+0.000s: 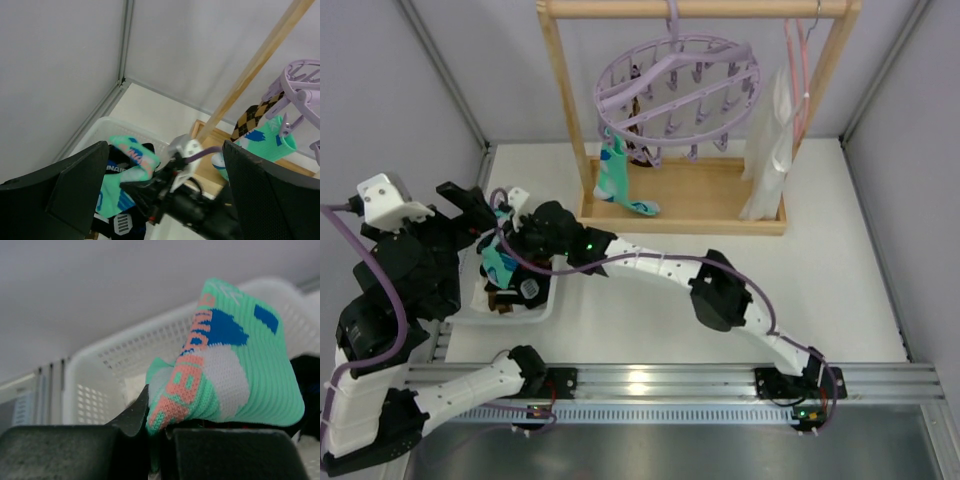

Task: Remove the socks clipped to the hanger

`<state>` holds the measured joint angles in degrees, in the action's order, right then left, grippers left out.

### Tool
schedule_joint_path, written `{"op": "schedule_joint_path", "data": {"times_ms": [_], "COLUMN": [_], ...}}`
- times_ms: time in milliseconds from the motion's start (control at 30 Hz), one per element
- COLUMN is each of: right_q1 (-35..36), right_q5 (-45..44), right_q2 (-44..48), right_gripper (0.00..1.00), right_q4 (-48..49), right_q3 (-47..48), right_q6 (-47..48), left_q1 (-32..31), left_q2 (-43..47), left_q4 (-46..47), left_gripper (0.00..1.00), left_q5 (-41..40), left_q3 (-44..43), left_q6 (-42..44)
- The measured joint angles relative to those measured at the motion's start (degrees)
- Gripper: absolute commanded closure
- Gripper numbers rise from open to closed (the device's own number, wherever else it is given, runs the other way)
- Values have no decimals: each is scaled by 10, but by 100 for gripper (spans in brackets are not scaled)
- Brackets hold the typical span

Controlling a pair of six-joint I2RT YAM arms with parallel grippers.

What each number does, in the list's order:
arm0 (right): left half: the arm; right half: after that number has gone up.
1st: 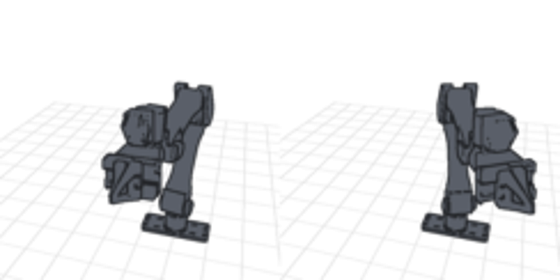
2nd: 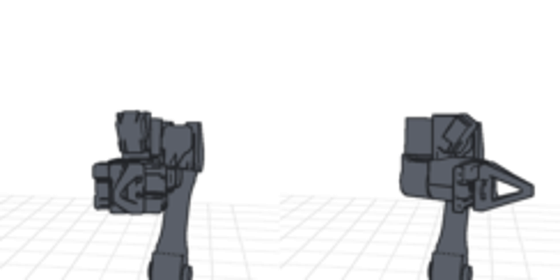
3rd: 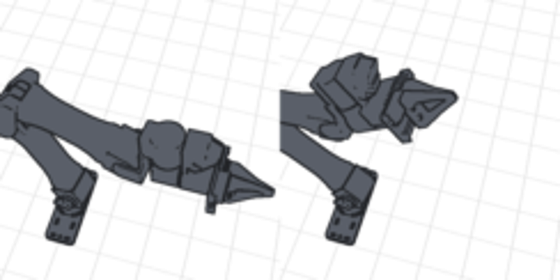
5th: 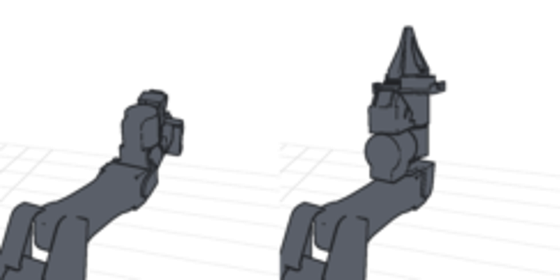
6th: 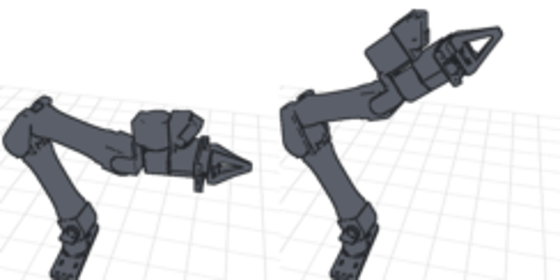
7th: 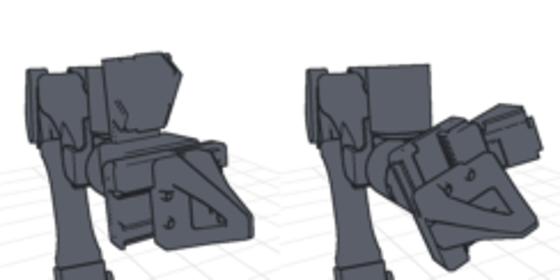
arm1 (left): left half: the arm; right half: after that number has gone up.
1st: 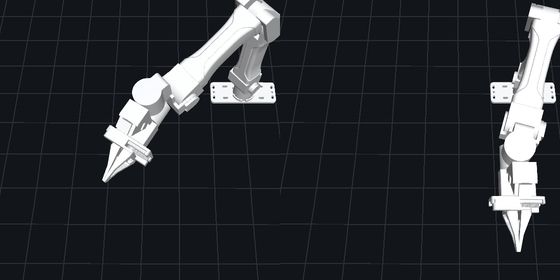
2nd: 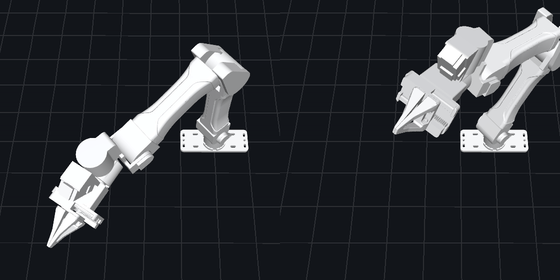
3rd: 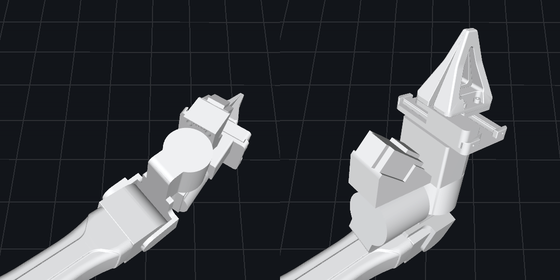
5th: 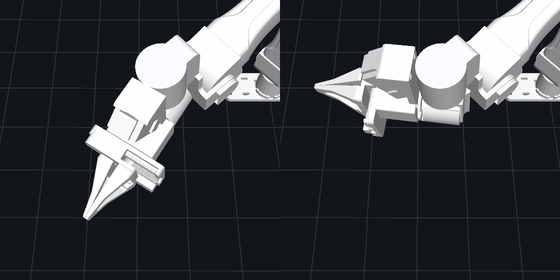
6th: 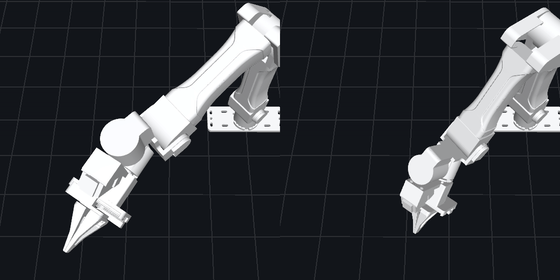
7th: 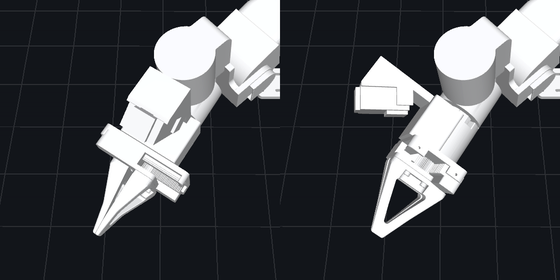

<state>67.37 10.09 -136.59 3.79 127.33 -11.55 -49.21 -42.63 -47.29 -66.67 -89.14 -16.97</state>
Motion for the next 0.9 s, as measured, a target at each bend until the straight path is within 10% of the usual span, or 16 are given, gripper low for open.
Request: {"op": "schedule_joint_path", "data": {"times_ms": [100, 233, 467, 667, 900], "right_q1": [1, 1, 2, -9, -44], "right_q5": [3, 10, 2, -18, -27], "right_q2": [-70, -108, 21, 172, 352], "right_gripper": [68, 51, 12, 4, 3], "right_q4": [-20, -69, -83, -77, 3], "right_q3": [13, 1, -93, -139, -465], "right_q6": [-2, 5, 30, 55, 39], "left_q1": [0, 0, 0, -2, -9], "left_q2": [12, 30, 61, 83, 73], "left_q4": [0, 1, -4, 6, 15], "left_gripper": [1, 1, 1, 1, 1], "left_q5": [19, 52, 104, 135, 253], "left_q3": [1, 20, 70, 88, 136], "left_q6": [0, 0, -20, -44, -63]}}
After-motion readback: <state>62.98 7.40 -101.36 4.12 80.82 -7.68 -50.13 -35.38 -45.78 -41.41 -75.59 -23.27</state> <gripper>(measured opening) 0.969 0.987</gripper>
